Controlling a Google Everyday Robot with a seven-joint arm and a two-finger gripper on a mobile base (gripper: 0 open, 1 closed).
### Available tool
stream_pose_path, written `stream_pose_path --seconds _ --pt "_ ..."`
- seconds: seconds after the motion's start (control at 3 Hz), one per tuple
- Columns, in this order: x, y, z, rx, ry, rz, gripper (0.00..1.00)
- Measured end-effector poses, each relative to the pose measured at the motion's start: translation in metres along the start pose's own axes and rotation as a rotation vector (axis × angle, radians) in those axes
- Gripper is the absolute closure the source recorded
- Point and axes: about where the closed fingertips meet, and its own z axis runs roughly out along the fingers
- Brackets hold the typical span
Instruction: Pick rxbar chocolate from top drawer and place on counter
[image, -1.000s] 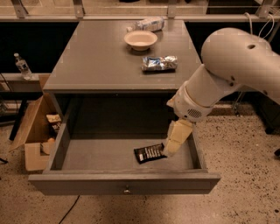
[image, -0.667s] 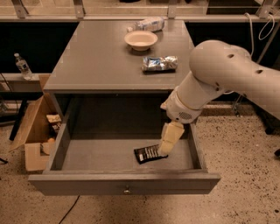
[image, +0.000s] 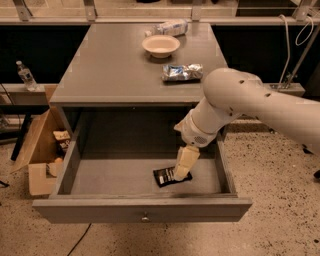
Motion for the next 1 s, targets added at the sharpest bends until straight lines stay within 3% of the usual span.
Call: stream_pose_path --seconds 0.33,1.0 --pt "0.011 -0.011 0.050 0.001 -0.035 -0.010 0.00" --pt "0.016 -0.015 0.064 -0.004 -0.022 -0.021 0.00"
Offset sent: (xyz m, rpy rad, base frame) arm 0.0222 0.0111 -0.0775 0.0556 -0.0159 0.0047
